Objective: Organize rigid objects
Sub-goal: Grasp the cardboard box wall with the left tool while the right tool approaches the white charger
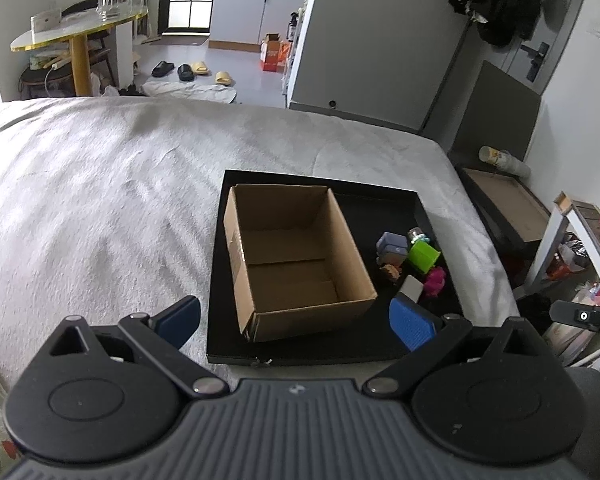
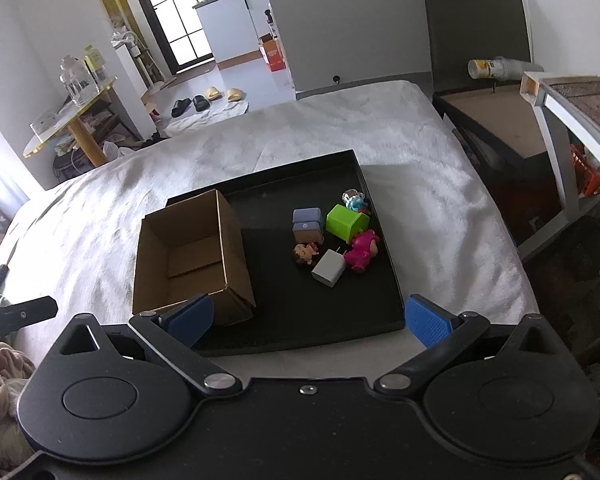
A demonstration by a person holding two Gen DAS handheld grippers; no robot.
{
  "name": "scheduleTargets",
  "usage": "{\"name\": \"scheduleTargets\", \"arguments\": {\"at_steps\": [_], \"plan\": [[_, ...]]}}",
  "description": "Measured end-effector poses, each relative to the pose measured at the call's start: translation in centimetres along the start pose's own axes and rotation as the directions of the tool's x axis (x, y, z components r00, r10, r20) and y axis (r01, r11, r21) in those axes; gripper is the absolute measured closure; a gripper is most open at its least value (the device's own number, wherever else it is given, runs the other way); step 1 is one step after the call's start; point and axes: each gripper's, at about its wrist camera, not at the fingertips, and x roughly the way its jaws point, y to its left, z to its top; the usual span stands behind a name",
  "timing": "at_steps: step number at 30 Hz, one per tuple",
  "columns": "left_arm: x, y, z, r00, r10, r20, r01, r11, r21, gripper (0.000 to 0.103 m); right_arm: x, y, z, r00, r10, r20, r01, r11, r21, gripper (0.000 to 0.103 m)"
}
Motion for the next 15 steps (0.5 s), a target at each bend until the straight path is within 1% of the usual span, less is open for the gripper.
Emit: {"name": "scheduleTargets", "arguments": {"at_steps": [6,11,15], "plan": [[1.5,0.2,0.8,1.000,0.010,-0.019,-0.010,1.000,-0.004,0.003,1.6,-1.0,0.6,1.000,-0.006,-0.008,0.007,1.000,0.028,0.000],[3.3,0.6,1.4,0.999,0.017,-0.050,-0.018,0.999,-0.027,0.005,3.0,-2.2,1.3,1.000,-0.003,-0.013,0.003,0.997,0.073,0.000],[4.6,1.2,1.6,0.997,0.039,-0.062,-0.041,0.998,-0.039,0.005,4.4,-3.0,1.5,1.000,0.003,-0.027,0.000,0.994,0.107,0.001]]}}
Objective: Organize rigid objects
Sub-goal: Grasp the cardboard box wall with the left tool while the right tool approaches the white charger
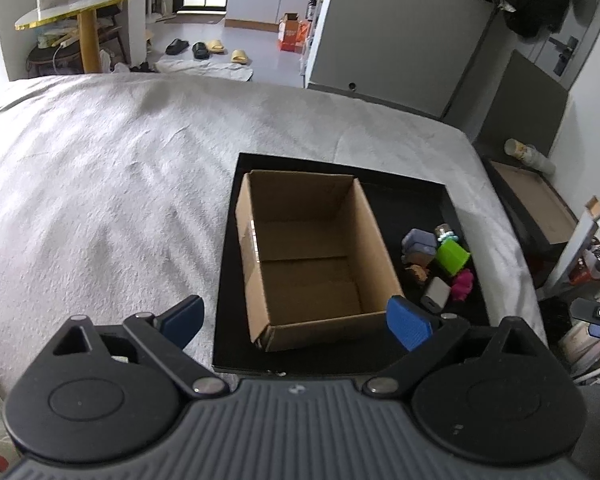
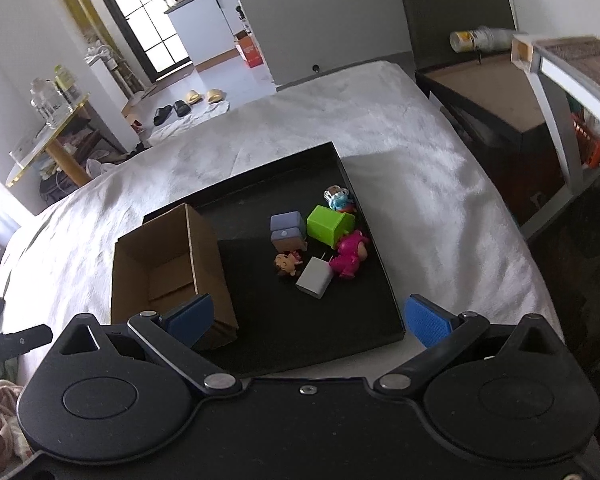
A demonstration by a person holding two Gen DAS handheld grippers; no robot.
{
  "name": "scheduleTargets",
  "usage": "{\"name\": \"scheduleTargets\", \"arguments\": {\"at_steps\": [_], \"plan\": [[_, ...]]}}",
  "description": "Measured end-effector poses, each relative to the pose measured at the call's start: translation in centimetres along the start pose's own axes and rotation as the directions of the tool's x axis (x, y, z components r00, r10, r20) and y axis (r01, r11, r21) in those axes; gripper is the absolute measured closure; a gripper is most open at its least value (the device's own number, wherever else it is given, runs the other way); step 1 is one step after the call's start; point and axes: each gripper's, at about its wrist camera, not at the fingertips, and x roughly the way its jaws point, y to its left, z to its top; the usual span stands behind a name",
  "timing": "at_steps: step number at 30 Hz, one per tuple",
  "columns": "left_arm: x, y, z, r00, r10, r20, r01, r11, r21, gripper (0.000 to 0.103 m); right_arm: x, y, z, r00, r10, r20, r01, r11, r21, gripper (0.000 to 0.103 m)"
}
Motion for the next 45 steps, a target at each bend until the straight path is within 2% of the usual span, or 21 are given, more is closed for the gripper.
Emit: {"name": "scheduleTargets", "arguments": {"at_steps": [2,7,8,11,16,26,29,34,38,45], "plan": [[0.7,0.4,0.1,1.000,0.010,-0.007,-0.010,1.000,-0.011,0.006,0.7,-0.3,0.1,1.000,0.003,-0.001,-0.003,1.000,0.015,0.001],[2.6,1.2,0.2,0.999,0.025,-0.041,-0.026,0.999,-0.037,0.018,2.5,-0.9,0.4,1.000,-0.011,-0.009,0.012,0.997,0.073,0.003],[3.0,1.4,0.2,0.999,0.027,-0.047,-0.029,0.999,-0.040,0.019,2.9,-1.0,0.5,1.000,-0.009,-0.011,0.010,0.997,0.077,0.008],[4.4,1.7,0.2,0.998,0.035,-0.061,-0.038,0.998,-0.050,0.020,4.4,-1.2,0.6,1.000,-0.021,-0.023,0.023,0.995,0.095,0.013],[7.1,2.6,0.3,0.994,0.043,-0.100,-0.050,0.996,-0.069,0.036,6.3,-1.2,0.7,0.999,-0.023,-0.027,0.026,0.993,0.111,0.017],[11.2,3.2,0.4,0.987,0.059,-0.149,-0.070,0.995,-0.073,0.045,9.6,-1.6,1.0,1.000,-0.031,0.001,0.030,0.988,0.154,0.018],[12.3,3.2,0.4,0.985,0.065,-0.157,-0.078,0.994,-0.075,0.046,10.7,-1.8,0.8,1.000,-0.027,-0.007,0.028,0.985,0.168,0.018],[13.8,3.3,0.2,0.982,0.073,-0.174,-0.088,0.993,-0.078,0.055,12.5,-2.3,0.3,1.000,-0.024,-0.018,0.027,0.982,0.187,0.019],[15.0,3.4,-0.2,0.977,0.083,-0.196,-0.098,0.993,-0.068,0.056,13.9,-2.6,-0.2,0.999,-0.017,-0.037,0.024,0.979,0.201,0.020],[15.9,4.2,-0.8,0.979,0.066,-0.194,-0.079,0.995,-0.058,0.080,15.6,-3.1,-0.4,1.000,-0.003,-0.022,0.008,0.969,0.246,0.025]]}}
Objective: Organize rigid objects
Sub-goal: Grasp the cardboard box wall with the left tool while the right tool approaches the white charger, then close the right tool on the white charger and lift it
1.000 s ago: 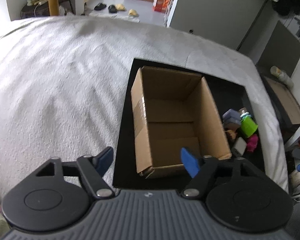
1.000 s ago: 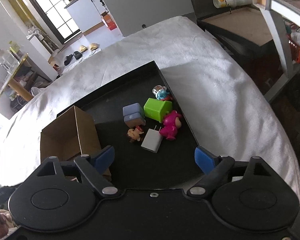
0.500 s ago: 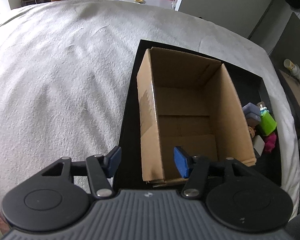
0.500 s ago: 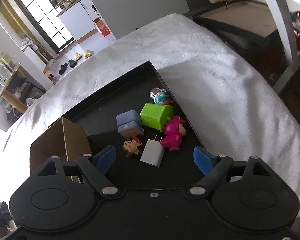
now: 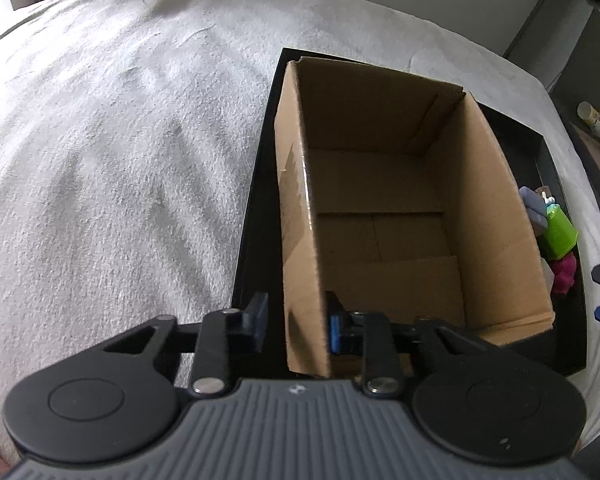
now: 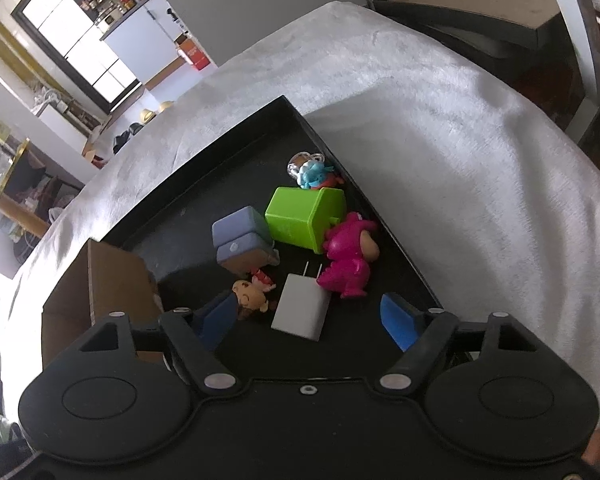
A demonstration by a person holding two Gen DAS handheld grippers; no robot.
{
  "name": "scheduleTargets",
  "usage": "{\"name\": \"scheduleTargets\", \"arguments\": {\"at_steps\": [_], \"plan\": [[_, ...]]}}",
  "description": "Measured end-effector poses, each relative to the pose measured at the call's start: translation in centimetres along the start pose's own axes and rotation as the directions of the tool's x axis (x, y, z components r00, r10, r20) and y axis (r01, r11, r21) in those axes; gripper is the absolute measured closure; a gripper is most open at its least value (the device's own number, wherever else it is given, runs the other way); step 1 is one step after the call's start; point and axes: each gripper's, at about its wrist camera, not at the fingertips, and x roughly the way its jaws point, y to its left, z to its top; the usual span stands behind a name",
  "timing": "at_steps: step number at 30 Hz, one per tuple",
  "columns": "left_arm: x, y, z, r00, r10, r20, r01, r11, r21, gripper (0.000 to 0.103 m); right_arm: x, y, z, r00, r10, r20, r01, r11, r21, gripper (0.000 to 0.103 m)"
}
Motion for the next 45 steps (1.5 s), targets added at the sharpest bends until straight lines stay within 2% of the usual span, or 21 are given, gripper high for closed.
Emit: {"name": "scheduleTargets", "arguments": {"at_steps": [2,4,10,14,18,27,34,45], "plan": [[-0.2,0.1,0.1,1.000,-0.006,0.015,0.006,1.000,0.012,0.088,0.3,-0.3,0.1,1.000,0.005,-0.003,-0.005,1.000,0.019,0.025],[-0.3,0.2,0.2,1.000,0.006,0.023,-0.007,0.999,0.032,0.089,0.6,-0.5,0.1,1.000,0.010,-0.012,-0.009,0.999,0.036,0.025],[-0.4,1.0,0.4,1.000,-0.009,0.028,0.008,0.999,0.045,0.090,1.1,-0.2,0.0,1.000,0.011,-0.011,-0.010,0.999,0.034,0.026],[-0.2,1.6,0.1,0.999,-0.026,0.043,0.025,0.999,0.030,0.090,2.0,0.1,-0.2,1.000,0.009,-0.030,-0.007,0.999,0.037,0.031],[-0.2,1.9,0.0,0.998,-0.046,0.053,0.046,0.999,0.014,0.089,2.8,0.9,-0.5,0.999,0.005,-0.033,-0.004,1.000,0.022,0.032],[-0.5,2.0,-0.1,0.996,-0.060,0.064,0.059,0.998,0.015,0.087,5.2,2.4,-2.2,0.995,-0.088,-0.040,0.086,0.995,-0.050,0.042],[-1.0,2.3,-0.4,0.994,-0.085,0.066,0.085,0.996,0.005,0.085,6.0,3.1,-2.9,0.991,-0.131,-0.034,0.127,0.987,-0.103,0.063],[-1.8,2.4,-0.8,0.993,-0.086,0.078,0.086,0.996,-0.002,0.085,4.3,2.5,-4.0,0.983,-0.174,-0.059,0.168,0.981,-0.095,0.063]]}}
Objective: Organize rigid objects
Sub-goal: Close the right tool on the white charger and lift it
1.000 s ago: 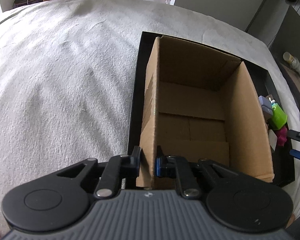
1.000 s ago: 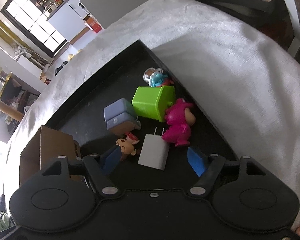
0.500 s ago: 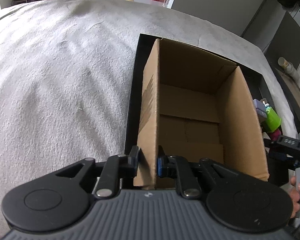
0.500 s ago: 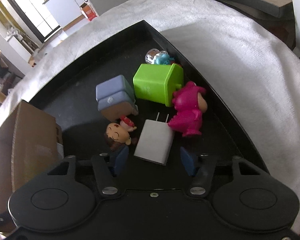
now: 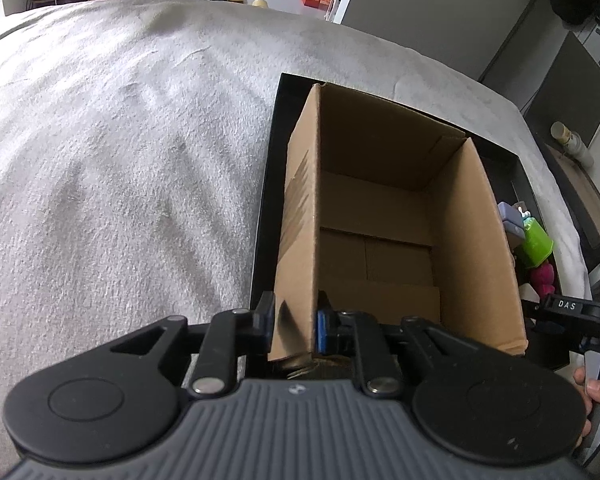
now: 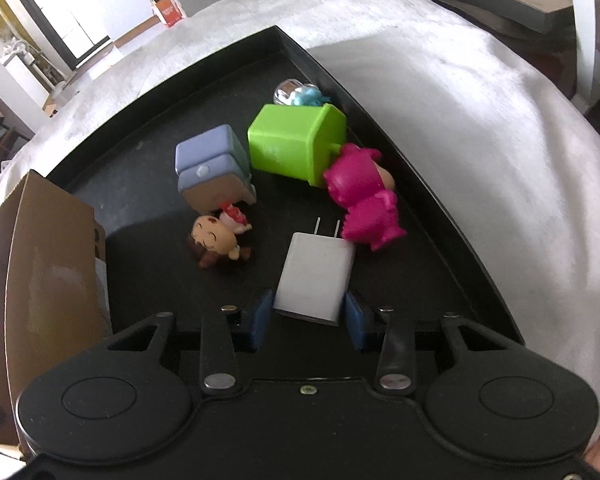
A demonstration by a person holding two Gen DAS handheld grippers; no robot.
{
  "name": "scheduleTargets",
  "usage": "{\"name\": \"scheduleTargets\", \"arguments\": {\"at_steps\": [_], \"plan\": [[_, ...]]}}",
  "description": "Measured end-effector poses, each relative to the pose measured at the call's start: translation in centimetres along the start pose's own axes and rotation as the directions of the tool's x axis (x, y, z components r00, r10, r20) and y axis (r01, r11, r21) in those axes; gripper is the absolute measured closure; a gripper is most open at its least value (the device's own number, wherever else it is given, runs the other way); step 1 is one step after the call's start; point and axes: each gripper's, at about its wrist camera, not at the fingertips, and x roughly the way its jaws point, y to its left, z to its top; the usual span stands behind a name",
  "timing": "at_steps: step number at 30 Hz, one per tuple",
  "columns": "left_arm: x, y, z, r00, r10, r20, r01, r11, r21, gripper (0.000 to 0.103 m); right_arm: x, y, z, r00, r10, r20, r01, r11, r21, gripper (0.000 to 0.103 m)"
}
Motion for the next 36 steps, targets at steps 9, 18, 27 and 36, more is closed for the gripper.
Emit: {"name": "scheduleTargets", "arguments": {"at_steps": [9,18,27,36], "plan": [[0.3,0.3,0.0,1.000,-0.010,-0.007,0.010,1.000,-0.013,0.085,0.3,0.6,-0.2,0.998,-0.060,0.008,0.060,0.997,-0.043,0.057],[0.5,0.2,0.0,1.000,-0.009,-0.005,0.009,1.000,-0.013,0.086,1.1,1.1,0.4,0.997,-0.073,0.027,0.075,0.996,-0.055,0.052],[0.3,0.2,0.0,1.000,-0.010,-0.003,0.010,1.000,-0.016,0.086,0.8,1.9,0.2,0.998,-0.056,0.005,0.057,0.992,-0.115,0.065],[0.3,0.1,0.0,1.000,-0.006,-0.006,0.006,1.000,-0.013,0.086,-1.9,2.6,0.2,1.000,0.005,0.007,-0.004,0.990,-0.143,0.066]]}}
